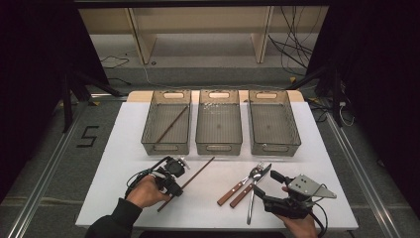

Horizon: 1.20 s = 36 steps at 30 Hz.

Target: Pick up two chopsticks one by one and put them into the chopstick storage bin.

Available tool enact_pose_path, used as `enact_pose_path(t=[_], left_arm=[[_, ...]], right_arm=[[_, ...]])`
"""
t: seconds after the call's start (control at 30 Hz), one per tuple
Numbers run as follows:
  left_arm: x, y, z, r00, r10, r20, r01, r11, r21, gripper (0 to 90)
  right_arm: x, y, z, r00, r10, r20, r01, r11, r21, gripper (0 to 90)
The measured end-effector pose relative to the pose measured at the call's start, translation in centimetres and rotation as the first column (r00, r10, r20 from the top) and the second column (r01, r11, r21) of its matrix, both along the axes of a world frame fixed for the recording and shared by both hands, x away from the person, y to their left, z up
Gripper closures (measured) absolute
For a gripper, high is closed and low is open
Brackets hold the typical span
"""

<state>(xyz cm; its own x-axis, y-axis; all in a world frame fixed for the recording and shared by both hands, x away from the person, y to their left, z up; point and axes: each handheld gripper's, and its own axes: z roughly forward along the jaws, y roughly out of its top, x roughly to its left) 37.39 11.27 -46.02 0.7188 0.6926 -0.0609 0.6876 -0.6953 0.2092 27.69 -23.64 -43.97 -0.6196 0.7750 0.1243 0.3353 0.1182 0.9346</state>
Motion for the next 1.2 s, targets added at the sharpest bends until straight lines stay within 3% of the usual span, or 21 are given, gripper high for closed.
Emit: enact_pose_path(t=[0.4,0.83,1.2], left_arm=[[-0.21,-0.39,-0.07,0.9994,-0.024,0.024,0.024,0.9994,0.025,75.6],[-0.35,-0.78,0.00,0.9982,-0.057,0.021,0.056,0.9974,0.045,83.9],[-0.30,-0.60,0.06,0.9966,-0.080,0.018,0.080,0.9963,0.030,84.4]], right_arm=[[0.01,0.09,0.00,1.0000,0.000,0.000,0.000,1.0000,-0.005,23.3],[0.03,0.14,-0.01,1.0000,-0.001,0.001,0.001,1.0000,-0.009,23.5],[0.07,0.12,-0.02,1.0000,-0.002,0.000,0.002,1.0000,-0.007,23.7]])
